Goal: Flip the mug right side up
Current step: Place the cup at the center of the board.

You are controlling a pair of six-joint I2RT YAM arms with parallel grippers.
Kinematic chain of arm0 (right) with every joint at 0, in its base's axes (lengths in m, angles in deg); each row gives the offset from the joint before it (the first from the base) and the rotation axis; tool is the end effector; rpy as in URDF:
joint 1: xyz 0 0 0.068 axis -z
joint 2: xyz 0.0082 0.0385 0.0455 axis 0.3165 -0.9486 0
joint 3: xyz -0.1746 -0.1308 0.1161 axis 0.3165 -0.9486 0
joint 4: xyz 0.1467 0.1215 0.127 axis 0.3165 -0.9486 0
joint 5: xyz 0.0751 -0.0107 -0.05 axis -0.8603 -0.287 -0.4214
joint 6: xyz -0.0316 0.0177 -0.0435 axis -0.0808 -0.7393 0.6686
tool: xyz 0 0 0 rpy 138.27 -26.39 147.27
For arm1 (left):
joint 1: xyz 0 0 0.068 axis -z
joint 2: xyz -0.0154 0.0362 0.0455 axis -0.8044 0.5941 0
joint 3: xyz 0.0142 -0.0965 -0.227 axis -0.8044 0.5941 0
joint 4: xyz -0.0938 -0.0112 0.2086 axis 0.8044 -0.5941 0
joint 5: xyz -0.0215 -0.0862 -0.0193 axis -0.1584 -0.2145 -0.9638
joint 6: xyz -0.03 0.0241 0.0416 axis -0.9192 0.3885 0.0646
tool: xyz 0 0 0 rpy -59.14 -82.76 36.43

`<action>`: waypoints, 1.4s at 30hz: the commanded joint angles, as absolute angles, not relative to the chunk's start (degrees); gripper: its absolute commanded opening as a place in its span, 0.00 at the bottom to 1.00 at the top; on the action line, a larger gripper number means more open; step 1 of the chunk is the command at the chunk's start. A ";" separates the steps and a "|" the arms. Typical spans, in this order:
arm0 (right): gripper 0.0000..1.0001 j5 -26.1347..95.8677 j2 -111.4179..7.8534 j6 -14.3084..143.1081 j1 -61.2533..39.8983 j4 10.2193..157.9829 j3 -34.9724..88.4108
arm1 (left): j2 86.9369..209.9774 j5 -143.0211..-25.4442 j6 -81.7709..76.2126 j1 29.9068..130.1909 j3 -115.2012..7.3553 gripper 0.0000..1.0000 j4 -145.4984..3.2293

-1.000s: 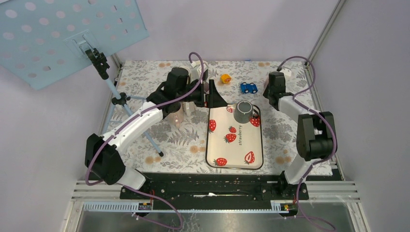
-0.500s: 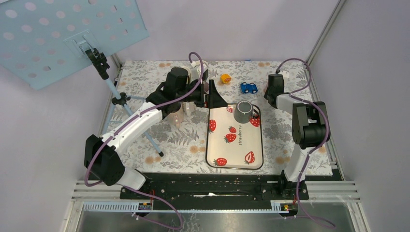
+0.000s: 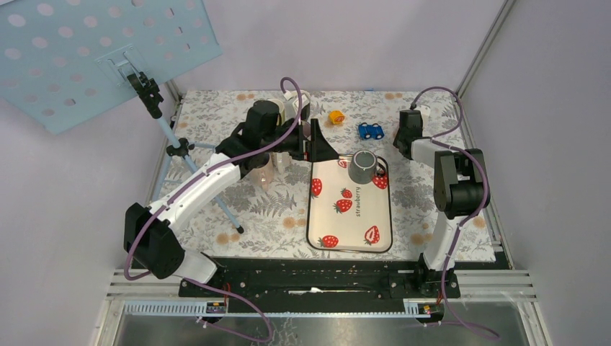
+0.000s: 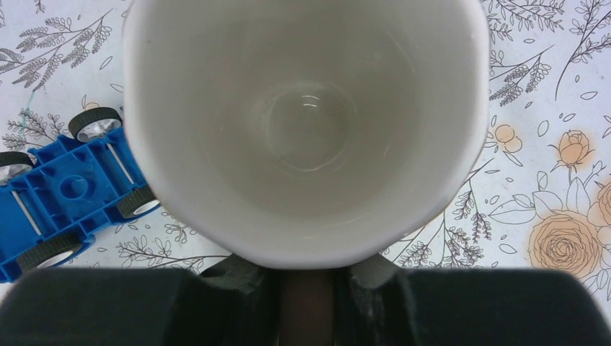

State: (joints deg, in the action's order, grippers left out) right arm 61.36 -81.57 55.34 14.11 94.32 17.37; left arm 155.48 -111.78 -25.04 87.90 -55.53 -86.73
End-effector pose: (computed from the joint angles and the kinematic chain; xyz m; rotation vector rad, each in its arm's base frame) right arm 0.3873 0.0166 0.1668 0.3992 2.1105 -0.1540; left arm 0.2377 -0.1904 0.3364 0.4655 2.0972 -1.3531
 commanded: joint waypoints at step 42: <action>1.00 32.40 -55.31 55.54 14.04 81.04 12.69 | 153.57 -108.38 -21.32 88.84 -56.98 0.99 -87.39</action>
State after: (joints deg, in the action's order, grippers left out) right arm 46.61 -59.67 51.36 14.11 77.98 15.55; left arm 155.48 -109.69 -22.73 88.75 -55.53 -87.92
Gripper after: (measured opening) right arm 0.994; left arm 0.988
